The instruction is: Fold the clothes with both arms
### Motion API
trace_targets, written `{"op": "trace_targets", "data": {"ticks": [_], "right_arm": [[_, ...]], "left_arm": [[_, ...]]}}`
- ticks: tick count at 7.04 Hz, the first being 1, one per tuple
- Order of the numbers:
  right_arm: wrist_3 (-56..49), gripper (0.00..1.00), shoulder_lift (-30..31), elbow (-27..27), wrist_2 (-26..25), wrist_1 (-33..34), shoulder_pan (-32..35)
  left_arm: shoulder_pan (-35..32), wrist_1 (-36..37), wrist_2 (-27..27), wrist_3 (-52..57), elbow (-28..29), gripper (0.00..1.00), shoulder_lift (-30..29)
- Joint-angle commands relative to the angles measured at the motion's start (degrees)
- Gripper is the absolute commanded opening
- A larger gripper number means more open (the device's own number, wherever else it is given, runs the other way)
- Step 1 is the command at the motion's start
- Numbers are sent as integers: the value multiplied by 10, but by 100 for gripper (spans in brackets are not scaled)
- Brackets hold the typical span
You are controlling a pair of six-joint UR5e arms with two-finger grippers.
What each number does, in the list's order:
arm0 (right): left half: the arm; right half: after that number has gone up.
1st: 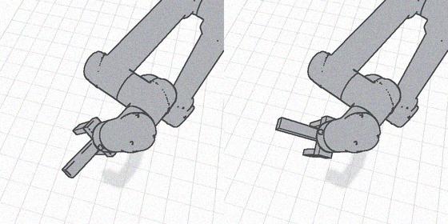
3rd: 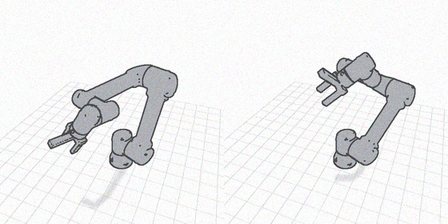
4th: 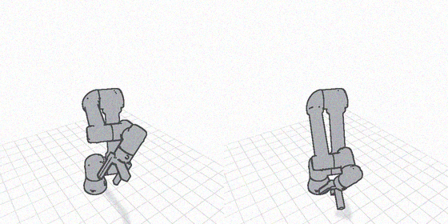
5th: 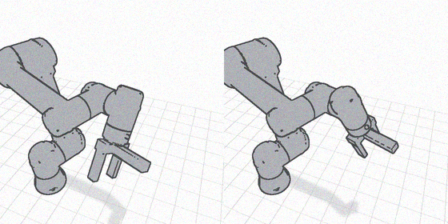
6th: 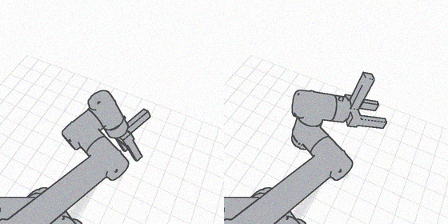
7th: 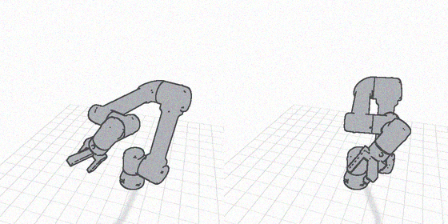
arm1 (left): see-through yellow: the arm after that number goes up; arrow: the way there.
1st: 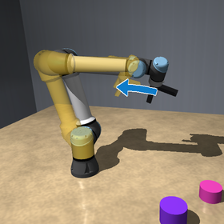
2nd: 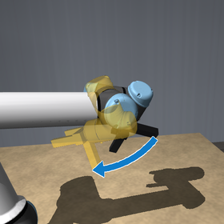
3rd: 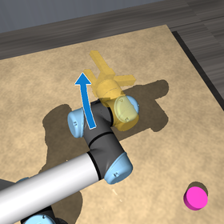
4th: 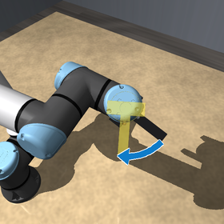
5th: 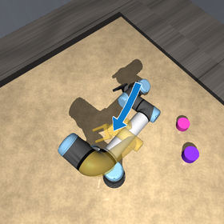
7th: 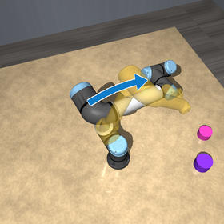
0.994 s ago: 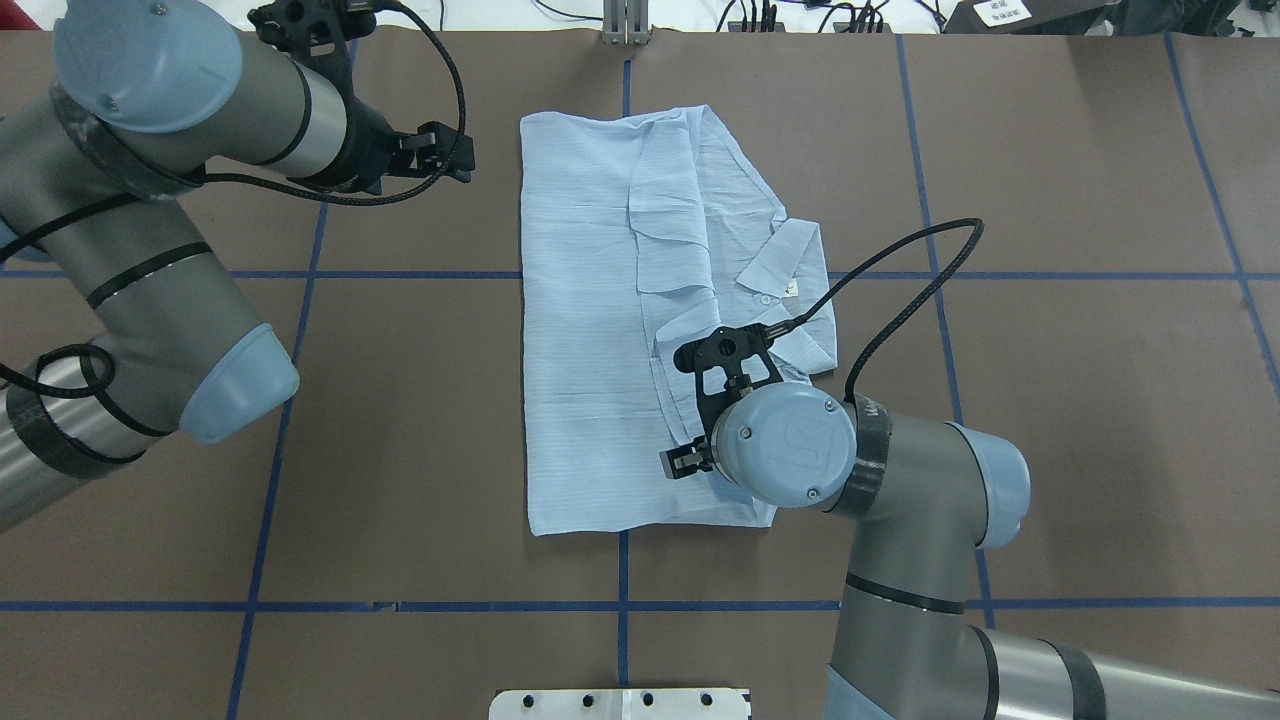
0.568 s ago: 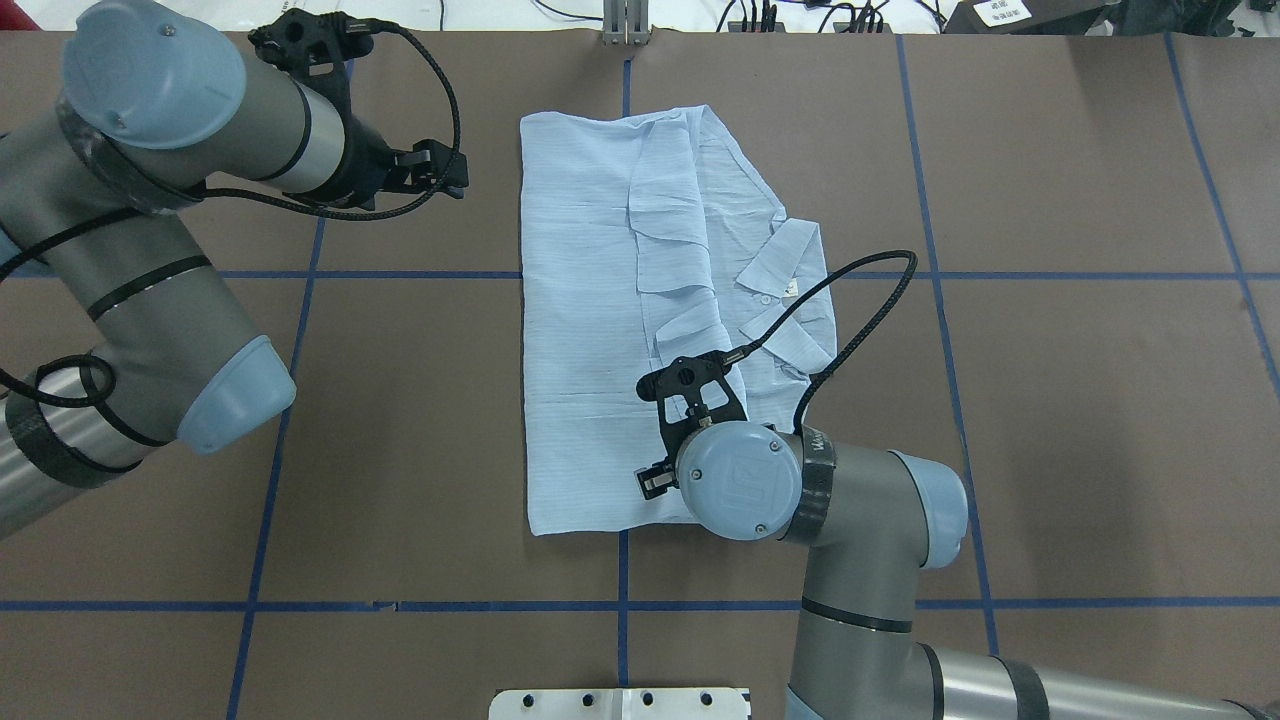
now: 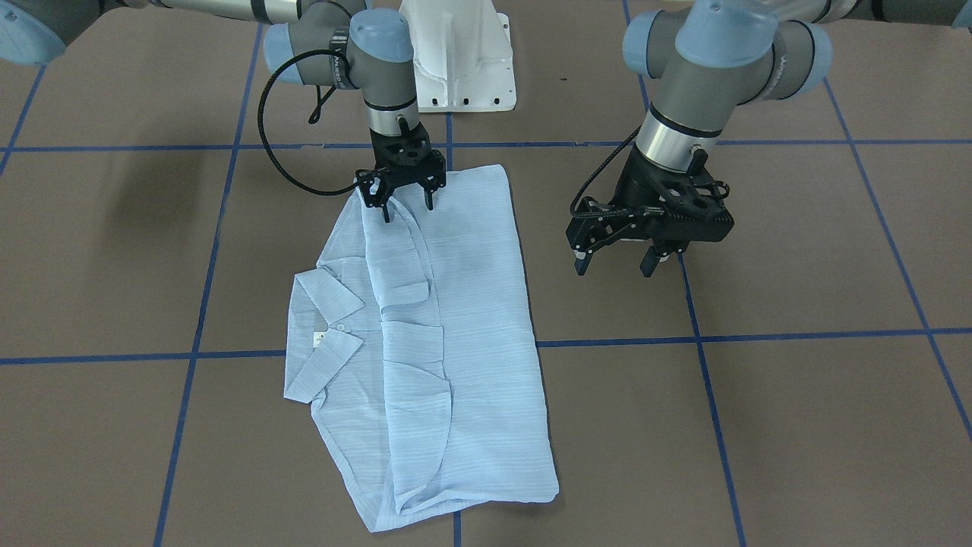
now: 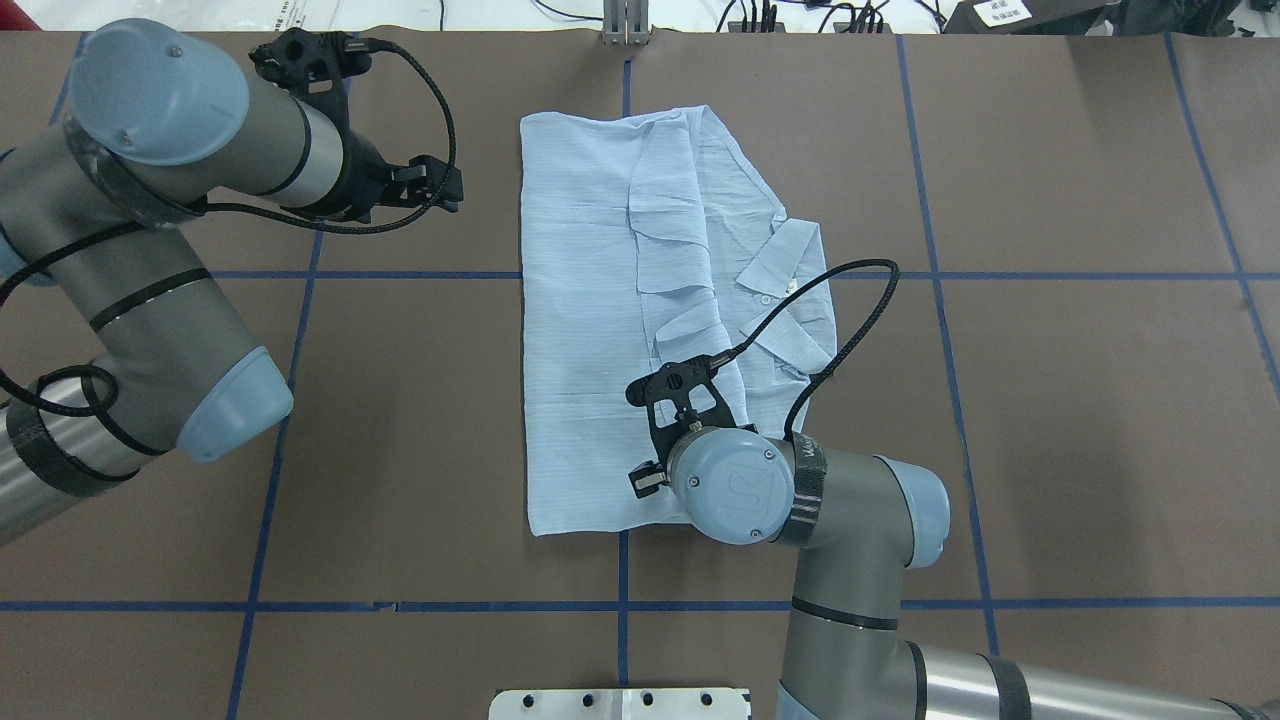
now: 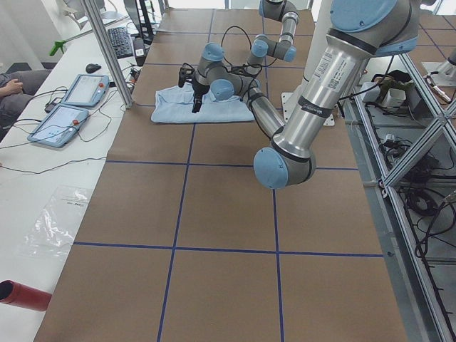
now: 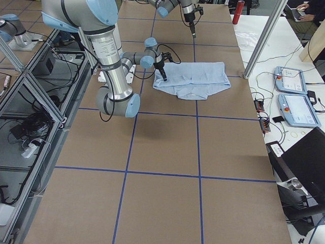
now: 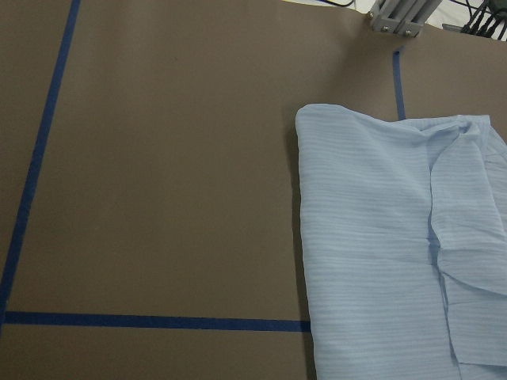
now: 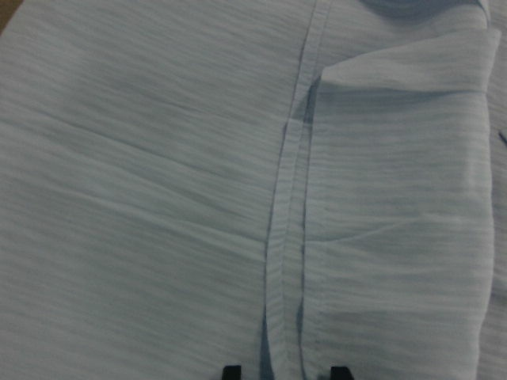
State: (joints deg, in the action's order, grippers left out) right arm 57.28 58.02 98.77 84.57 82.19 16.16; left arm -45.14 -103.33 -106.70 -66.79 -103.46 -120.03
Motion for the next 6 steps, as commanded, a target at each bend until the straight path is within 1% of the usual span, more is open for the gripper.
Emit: {"op": "trace_targets", "data": {"ticks": [1, 4, 5, 6], "right_arm": [[-3, 46, 5, 12, 2, 2, 4], [-3, 46, 9, 8, 1, 3, 7], [-3, 42, 9, 8, 2, 3, 7], [-3, 30, 8, 9, 3, 3, 7]], "left_arm": [[4, 0, 0, 0, 0, 100, 1], [12, -1, 0, 0, 8, 100, 1], [12, -2, 0, 0, 11, 100, 1], [12, -2, 0, 0, 11, 100, 0]]}}
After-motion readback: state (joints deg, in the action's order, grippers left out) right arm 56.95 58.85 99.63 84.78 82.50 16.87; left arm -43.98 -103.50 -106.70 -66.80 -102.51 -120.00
